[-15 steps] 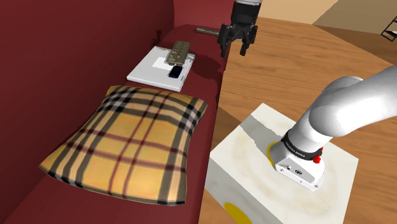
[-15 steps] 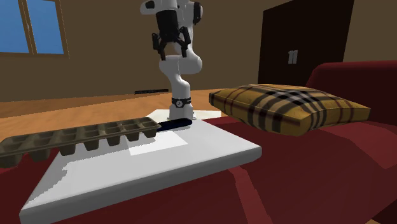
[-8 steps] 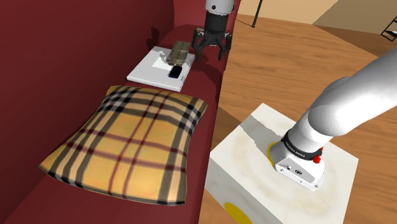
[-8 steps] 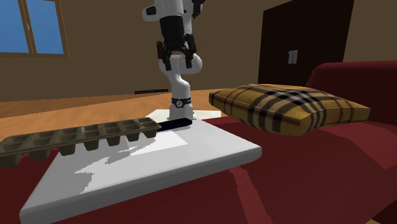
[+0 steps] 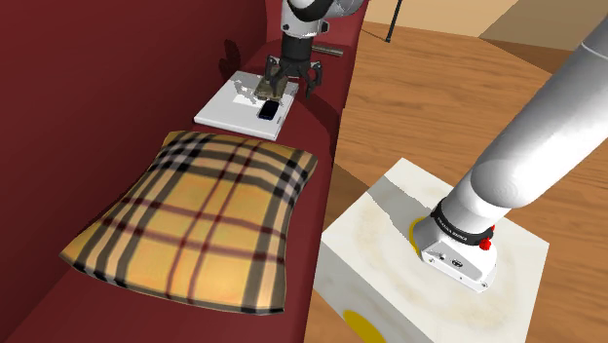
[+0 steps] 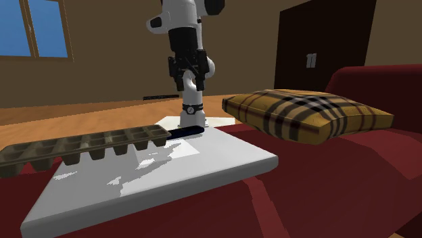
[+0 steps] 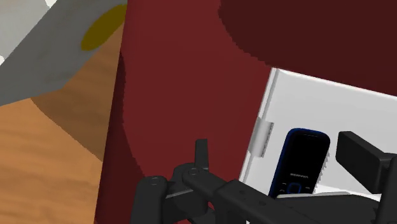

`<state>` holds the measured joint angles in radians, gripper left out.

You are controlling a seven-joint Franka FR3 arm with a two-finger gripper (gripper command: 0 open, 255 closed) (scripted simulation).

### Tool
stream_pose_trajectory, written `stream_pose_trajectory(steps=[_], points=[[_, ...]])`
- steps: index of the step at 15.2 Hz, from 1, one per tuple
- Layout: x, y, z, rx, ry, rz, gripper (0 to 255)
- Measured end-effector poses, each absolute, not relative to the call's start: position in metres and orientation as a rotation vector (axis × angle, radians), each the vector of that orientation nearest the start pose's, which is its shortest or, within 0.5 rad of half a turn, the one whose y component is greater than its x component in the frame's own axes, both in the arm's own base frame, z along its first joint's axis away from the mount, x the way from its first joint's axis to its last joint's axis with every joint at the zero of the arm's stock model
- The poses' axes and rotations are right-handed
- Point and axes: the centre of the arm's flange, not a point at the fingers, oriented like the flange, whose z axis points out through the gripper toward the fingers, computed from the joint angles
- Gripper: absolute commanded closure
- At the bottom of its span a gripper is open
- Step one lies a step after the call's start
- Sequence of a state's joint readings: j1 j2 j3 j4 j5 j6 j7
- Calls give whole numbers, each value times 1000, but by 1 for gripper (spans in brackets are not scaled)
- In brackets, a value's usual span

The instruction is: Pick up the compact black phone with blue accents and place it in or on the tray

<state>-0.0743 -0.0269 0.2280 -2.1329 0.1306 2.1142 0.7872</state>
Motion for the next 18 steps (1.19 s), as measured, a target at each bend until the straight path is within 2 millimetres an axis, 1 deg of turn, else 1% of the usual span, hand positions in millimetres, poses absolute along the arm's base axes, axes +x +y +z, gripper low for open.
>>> stream_pose_trajectory(steps=[4,7,8,15,18], points=[[574,92,398,-2800,1208,45,0],[611,88,380,-2751,1329,31,0],[617,88,375,-2739,1357,28,0],[623,89,338,-2726,1385,25,0],[623,90,332,-2726,1385,25,0]])
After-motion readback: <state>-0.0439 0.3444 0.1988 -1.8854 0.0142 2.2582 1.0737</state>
